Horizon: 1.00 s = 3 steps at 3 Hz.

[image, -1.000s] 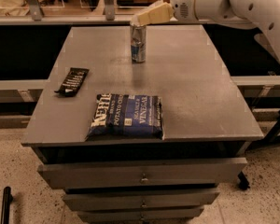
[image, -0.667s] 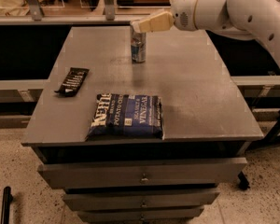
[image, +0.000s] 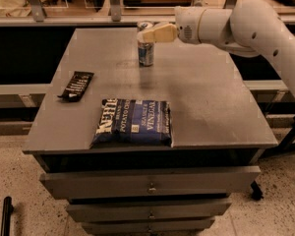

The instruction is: Move redbull can near blue chip bag

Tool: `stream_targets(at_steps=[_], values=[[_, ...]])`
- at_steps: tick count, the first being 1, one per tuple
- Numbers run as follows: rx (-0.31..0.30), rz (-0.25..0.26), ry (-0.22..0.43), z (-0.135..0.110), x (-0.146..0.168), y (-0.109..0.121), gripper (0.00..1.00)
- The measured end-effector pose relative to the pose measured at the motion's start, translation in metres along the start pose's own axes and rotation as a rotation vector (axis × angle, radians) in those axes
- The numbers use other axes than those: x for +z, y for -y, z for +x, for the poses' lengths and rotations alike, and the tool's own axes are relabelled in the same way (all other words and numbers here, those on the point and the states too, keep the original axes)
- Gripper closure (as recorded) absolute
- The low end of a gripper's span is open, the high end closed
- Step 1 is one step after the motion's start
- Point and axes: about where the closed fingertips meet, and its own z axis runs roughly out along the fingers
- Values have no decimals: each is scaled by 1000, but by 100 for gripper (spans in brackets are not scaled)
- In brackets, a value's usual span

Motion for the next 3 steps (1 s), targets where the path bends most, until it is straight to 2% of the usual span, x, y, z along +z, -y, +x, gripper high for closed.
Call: stream_targets(at_steps=[3], values=[[44, -29, -13, 30, 25, -6, 0]])
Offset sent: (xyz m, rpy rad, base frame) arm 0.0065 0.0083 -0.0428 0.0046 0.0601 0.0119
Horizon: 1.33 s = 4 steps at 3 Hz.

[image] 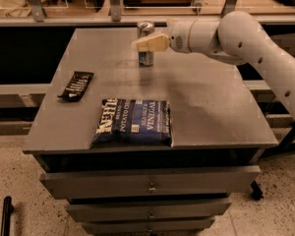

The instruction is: Move redbull can near blue chip bag

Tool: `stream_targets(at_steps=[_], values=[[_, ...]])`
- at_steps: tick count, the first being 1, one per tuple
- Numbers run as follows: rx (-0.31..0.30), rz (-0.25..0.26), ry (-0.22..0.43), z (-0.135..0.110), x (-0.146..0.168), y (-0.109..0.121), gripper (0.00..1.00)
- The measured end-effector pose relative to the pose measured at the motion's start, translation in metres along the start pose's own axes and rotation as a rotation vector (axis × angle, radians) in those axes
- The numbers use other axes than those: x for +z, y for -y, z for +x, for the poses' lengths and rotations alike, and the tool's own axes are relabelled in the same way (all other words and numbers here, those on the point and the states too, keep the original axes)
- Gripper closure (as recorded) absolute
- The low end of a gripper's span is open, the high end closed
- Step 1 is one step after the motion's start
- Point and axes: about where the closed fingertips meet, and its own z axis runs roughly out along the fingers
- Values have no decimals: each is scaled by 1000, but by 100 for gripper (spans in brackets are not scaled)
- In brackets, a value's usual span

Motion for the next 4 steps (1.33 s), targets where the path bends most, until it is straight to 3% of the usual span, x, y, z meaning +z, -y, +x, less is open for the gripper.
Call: stream_targets(at_steps=[1, 2, 4], values=[[1, 0, 0, 1, 1, 0, 0], [11, -13, 24, 1, 21, 1, 33], [22, -16, 54, -2, 36, 6, 78]])
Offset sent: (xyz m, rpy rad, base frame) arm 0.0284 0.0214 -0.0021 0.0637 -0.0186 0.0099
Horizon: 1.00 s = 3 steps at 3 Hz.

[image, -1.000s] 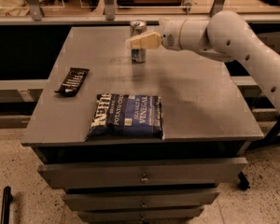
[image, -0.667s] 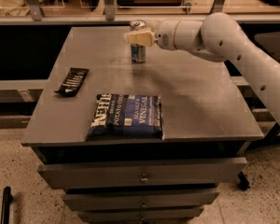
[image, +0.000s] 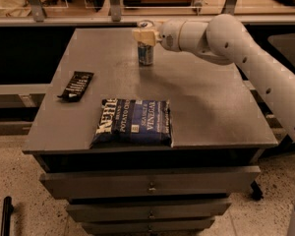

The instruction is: Move redbull can near blue chip bag

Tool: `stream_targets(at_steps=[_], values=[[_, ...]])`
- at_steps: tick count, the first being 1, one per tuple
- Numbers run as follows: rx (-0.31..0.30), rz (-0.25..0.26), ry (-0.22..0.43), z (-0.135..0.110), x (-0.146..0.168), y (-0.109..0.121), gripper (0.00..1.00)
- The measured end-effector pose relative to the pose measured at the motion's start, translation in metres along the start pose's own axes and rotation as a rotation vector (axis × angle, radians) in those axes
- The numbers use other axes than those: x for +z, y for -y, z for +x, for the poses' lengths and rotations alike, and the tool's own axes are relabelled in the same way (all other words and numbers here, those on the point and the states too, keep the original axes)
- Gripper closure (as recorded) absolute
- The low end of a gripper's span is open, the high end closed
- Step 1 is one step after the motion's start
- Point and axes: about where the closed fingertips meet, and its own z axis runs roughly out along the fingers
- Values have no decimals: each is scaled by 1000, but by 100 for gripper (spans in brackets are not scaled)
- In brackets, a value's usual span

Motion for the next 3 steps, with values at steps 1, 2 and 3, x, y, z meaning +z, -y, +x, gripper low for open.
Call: stream_targets(at_steps=[1, 2, 3], values=[[22, 3, 14, -3, -4, 2, 99], [68, -10, 36, -16, -19, 4, 100], [78, -74, 20, -33, -31, -17, 100]])
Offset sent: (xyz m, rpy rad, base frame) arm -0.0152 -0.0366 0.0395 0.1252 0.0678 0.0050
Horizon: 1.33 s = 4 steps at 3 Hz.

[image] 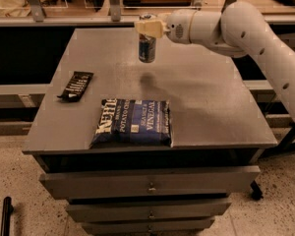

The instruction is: Move redbull can near blue chip bag

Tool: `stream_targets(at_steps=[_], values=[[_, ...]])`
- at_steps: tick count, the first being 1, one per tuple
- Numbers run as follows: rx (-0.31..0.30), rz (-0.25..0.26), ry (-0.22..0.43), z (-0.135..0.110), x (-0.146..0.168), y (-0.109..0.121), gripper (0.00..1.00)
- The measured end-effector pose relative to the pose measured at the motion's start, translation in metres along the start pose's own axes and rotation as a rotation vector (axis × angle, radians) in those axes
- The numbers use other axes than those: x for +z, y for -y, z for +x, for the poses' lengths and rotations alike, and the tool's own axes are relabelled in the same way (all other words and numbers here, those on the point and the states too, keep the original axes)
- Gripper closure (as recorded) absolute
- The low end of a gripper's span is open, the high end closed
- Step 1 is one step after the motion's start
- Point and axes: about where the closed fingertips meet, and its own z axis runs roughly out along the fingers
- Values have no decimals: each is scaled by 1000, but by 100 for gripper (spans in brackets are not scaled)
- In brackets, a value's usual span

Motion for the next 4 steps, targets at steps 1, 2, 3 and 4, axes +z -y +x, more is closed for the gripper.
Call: stream_targets(at_steps=[1, 2, 3, 4], values=[[2, -59, -25, -12, -19, -42, 100], [25, -113, -41, 1, -33, -90, 100], [24, -113, -41, 1, -33, -90, 100], [6, -103, -28, 9, -35, -89, 100]])
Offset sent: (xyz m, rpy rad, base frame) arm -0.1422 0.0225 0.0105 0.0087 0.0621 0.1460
